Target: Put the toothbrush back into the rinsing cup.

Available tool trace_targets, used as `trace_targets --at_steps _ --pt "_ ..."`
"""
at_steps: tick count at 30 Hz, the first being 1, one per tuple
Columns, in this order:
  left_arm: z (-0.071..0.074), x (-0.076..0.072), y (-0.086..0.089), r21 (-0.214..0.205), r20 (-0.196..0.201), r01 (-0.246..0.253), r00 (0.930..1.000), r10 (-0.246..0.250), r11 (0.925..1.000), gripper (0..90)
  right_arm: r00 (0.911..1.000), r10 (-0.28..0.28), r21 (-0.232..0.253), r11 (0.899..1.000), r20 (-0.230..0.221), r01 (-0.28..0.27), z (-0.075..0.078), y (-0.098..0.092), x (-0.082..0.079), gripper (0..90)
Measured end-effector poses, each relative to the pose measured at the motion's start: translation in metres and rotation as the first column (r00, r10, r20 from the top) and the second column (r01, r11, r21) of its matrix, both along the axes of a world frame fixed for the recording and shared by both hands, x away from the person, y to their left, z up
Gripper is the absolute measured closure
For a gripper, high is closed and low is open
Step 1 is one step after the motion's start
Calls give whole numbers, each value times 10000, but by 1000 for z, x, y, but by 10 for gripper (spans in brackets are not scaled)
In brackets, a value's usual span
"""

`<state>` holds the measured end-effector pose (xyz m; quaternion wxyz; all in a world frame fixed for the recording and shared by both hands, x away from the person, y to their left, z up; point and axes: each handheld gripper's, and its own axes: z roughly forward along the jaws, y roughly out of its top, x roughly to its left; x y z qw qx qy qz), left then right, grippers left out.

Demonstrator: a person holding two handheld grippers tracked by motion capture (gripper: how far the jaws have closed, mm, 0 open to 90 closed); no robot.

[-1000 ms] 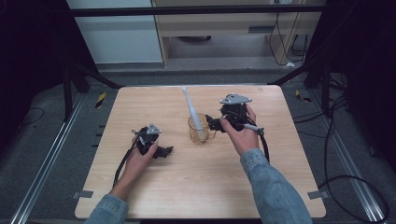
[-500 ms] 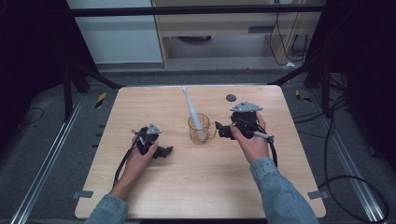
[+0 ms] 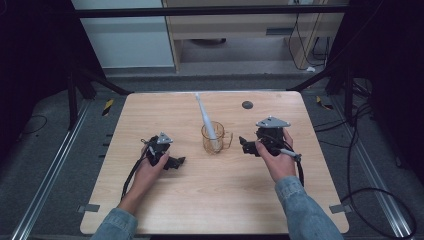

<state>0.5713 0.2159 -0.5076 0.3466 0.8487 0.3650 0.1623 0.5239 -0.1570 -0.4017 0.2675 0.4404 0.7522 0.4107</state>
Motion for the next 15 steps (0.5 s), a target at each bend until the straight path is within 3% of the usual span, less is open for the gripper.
trace_targets --at_steps 15 --pt "0 0 0 -23 -5 -17 10000 17 10000 0 9983 -477 46 9988 -342 479 -18 -24 -12 75"
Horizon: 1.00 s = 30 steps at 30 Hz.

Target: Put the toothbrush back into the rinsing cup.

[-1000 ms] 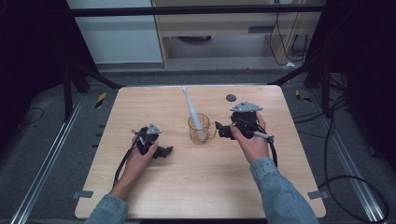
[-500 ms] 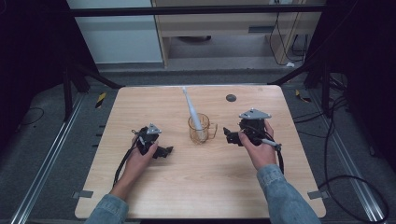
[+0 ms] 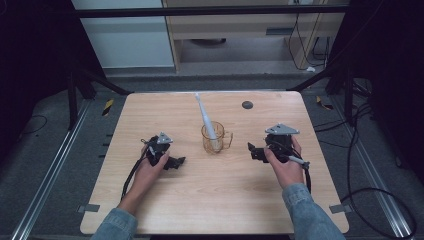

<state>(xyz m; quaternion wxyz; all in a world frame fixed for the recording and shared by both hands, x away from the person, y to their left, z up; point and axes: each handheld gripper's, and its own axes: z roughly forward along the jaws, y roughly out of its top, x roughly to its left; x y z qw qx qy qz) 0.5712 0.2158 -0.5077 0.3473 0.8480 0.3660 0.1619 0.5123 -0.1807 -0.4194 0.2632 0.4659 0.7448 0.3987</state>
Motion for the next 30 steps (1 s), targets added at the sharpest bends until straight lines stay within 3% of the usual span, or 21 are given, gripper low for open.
trace_targets --at_steps 12,30 --pt "0 0 0 28 16 26 10000 -26 10000 0 9978 -499 -212 9986 -426 490 -23 -19 4 86" --pt "0 0 0 8 2 7 10000 -7 10000 0 9803 -1759 -580 9835 -903 1711 -53 -53 24 87"
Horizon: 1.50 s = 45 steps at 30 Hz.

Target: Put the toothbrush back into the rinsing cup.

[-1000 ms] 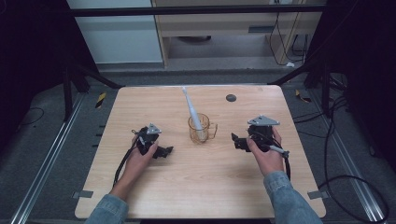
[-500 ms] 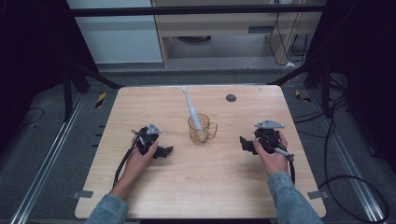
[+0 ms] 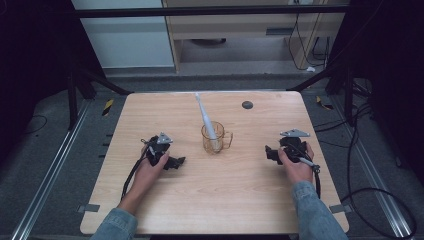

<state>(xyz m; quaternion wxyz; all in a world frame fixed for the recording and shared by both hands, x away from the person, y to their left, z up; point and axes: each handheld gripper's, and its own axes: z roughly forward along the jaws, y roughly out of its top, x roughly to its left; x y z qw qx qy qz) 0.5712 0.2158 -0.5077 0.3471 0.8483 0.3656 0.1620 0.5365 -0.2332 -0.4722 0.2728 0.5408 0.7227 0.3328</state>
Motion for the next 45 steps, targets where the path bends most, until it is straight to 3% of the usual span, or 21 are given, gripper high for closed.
trace_targets --at_steps 9,13,20,22,32,45 --pt "0 0 0 1 -1 2 10000 -2 10000 0 9998 -173 -91 9998 -133 172 -2 -6 14 100" --pt "0 0 0 -1 0 -1 10000 1 10000 0 9990 -444 178 9989 -8 444 -1 -9 19 116" --pt "0 0 0 19 17 22 10000 -22 10000 0 9988 -477 1 9989 89 477 -4 -6 35 121" --pt "0 0 0 -2 -2 0 10000 0 10000 0 9990 -428 -97 9990 -85 427 -5 -4 40 117" --pt "0 0 0 4 -2 2 10000 -2 10000 0 9951 -992 630 9931 -38 992 -17 -4 59 138" --pt "0 0 0 1 -4 2 10000 -2 10000 0 9905 -1315 549 9895 -400 1336 -28 -5 65 120"
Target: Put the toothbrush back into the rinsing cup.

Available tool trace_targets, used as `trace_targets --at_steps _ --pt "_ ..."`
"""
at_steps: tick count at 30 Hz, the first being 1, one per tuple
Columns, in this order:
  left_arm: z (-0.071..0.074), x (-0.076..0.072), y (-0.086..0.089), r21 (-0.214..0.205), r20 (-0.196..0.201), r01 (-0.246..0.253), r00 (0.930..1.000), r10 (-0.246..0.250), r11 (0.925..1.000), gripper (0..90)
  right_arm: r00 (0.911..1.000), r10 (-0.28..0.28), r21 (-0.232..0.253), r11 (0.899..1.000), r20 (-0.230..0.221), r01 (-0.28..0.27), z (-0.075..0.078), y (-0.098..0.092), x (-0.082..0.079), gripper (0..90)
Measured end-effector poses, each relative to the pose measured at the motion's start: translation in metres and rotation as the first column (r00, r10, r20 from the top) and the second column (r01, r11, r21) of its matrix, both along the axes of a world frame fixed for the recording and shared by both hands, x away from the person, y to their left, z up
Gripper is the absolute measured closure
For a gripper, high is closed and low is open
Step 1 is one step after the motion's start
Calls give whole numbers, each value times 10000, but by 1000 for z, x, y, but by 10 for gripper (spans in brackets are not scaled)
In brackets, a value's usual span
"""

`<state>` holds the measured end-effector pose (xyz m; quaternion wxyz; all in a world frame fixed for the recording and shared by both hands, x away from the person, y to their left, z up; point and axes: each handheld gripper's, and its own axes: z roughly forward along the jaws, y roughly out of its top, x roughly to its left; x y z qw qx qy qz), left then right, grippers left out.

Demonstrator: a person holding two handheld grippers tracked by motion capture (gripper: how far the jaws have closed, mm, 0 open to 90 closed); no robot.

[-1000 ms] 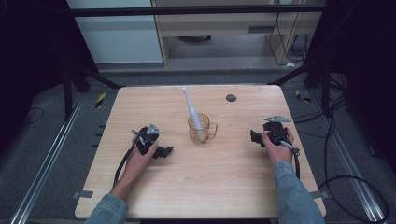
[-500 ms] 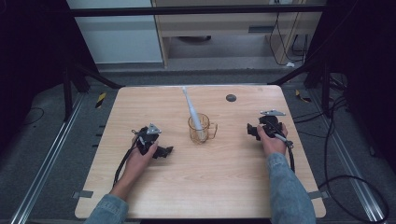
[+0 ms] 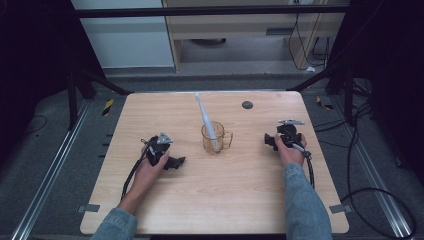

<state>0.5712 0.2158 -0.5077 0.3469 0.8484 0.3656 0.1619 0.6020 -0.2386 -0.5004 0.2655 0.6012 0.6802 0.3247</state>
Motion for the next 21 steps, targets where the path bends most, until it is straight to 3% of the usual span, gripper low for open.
trace_targets --at_steps 8,14,16,21 --pt "0 0 0 -1 1 -3 10000 3 10000 0 9992 44 -267 9996 -386 -55 -8 1 1 95" --pt "0 0 0 17 20 19 10000 -19 10000 0 9994 169 -357 9992 -314 -181 -10 5 1 67" --pt "0 0 0 17 22 19 10000 -19 10000 0 9986 358 -374 9986 -401 -374 -10 6 1 21" --pt "0 0 0 17 22 22 10000 -22 10000 0 9983 -262 -332 9991 -516 245 -11 9 0 3"
